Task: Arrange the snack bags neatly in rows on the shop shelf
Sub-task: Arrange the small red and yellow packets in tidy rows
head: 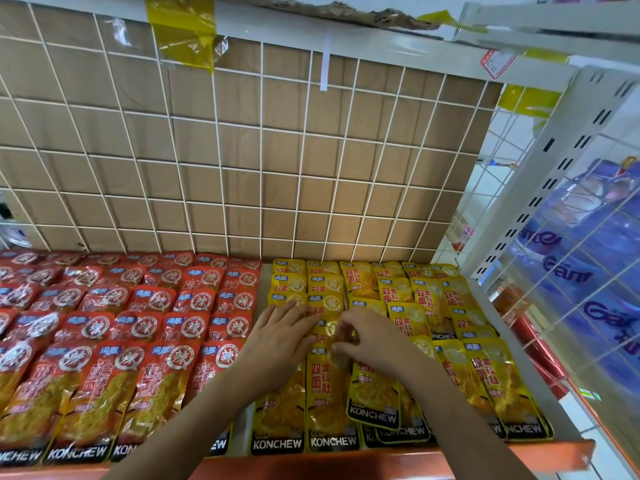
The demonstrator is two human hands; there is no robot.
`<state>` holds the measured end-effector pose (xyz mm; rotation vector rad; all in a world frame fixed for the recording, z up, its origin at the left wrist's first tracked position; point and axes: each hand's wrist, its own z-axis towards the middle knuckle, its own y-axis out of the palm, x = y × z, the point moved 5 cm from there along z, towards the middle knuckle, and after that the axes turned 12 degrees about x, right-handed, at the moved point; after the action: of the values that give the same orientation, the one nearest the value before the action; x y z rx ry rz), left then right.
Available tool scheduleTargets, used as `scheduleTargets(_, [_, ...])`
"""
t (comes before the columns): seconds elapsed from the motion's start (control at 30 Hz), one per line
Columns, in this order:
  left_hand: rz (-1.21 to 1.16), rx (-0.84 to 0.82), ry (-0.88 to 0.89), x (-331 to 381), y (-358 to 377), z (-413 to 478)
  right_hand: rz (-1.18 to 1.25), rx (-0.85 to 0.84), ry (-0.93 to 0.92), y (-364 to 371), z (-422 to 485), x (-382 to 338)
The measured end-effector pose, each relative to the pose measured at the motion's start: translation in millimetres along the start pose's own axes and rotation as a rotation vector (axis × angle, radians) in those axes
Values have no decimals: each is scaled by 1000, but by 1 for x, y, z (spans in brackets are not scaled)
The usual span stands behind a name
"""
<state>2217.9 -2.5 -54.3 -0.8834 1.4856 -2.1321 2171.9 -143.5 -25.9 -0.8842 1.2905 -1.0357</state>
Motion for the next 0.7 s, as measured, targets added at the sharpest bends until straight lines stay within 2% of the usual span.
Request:
scheduleTargets(0.1, [-22,3,22,12,-4,-2,114,176,90,-10,-7,8])
scheduleTargets(0.2, [-21,-19,54,25,-3,-4,122,294,205,-18,-19,21])
scheduleTargets(0.7, [67,-50,61,36,17,-15,-67,434,396,-6,-69,31])
